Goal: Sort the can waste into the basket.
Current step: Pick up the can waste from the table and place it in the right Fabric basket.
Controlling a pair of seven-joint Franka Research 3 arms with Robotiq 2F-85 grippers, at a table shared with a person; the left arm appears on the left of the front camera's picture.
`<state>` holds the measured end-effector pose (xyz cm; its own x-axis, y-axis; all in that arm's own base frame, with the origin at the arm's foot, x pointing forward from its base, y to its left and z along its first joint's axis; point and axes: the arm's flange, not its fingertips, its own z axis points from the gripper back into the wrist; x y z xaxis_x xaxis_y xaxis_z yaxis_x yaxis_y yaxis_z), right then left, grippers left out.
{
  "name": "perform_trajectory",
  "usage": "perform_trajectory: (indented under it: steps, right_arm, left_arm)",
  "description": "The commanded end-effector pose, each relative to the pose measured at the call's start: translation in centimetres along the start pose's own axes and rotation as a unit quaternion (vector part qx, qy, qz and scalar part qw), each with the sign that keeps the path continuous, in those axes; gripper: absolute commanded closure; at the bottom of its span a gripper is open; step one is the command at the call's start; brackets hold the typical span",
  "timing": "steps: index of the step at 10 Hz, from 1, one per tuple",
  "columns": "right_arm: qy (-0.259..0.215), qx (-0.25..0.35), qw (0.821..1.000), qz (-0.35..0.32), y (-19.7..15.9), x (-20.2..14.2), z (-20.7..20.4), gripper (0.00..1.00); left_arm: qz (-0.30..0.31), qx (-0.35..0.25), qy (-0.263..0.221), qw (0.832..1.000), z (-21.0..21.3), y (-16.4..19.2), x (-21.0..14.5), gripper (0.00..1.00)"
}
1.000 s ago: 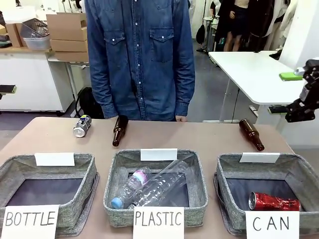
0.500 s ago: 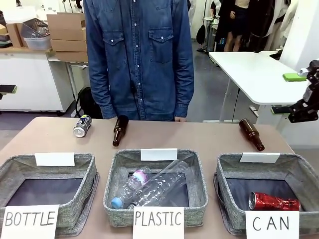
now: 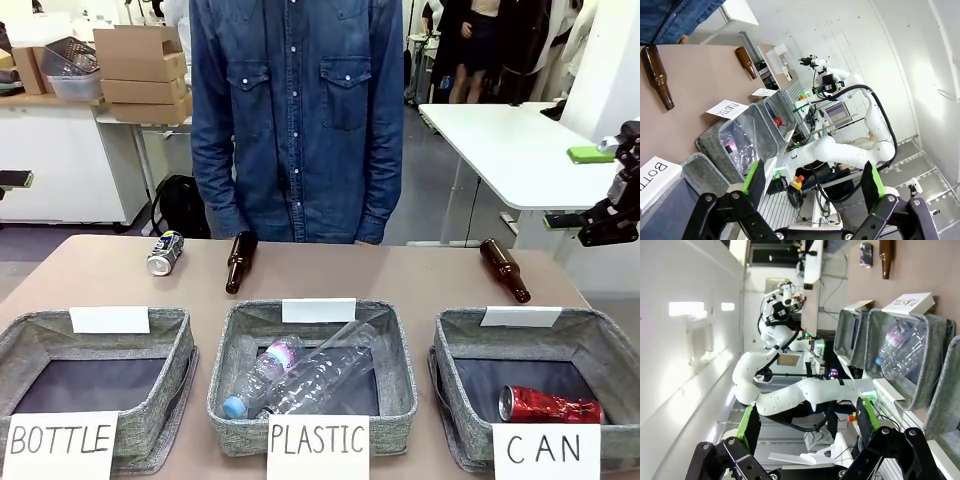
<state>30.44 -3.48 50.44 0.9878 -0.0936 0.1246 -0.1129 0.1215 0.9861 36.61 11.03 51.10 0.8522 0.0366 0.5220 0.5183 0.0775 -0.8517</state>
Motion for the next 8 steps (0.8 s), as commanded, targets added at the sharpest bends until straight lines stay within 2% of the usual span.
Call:
perform_trajectory:
  steps: [1, 2, 3, 4, 6, 7, 8]
  right_arm:
    - [0.006, -0.002, 1.0, 0.01, 0.0, 0.1, 0.1, 0.0]
    - [0.006, -0.002, 1.0, 0.01, 0.0, 0.1, 0.1, 0.0]
    - [0.006, -0.002, 1.0, 0.01, 0.0, 0.1, 0.1, 0.0]
    - [0.006, -0.002, 1.0, 0.01, 0.0, 0.1, 0.1, 0.0]
    - [0.006, -0.002, 1.0, 0.01, 0.0, 0.1, 0.1, 0.0]
    - [0.006, -0.002, 1.0, 0.01, 0.0, 0.1, 0.1, 0.0]
    - [0.006, -0.002, 1.0, 0.01, 0.0, 0.1, 0.1, 0.0]
  left_arm:
    - [-0.009, -0.004, 0.003, 1.0, -0.1, -0.2, -0.1, 0.0]
    - [0.0, 0.0, 0.0, 1.0, 0.0, 0.0, 0.0, 0.0]
    - [0.001, 0.063, 0.038, 0.997, -1.0, -0.9, 1.2, 0.0]
    - [0.008, 0.119, 0.091, 0.989, -2.7, -1.2, 2.8, 0.0]
    - [0.012, 0.229, 0.174, 0.958, -5.7, -0.5, 4.8, 0.0]
    - [0.018, 0.242, 0.21, 0.947, -7.7, 0.4, 5.4, 0.0]
    - [0.025, 0.262, 0.214, 0.941, -8.6, 1.0, 6.0, 0.0]
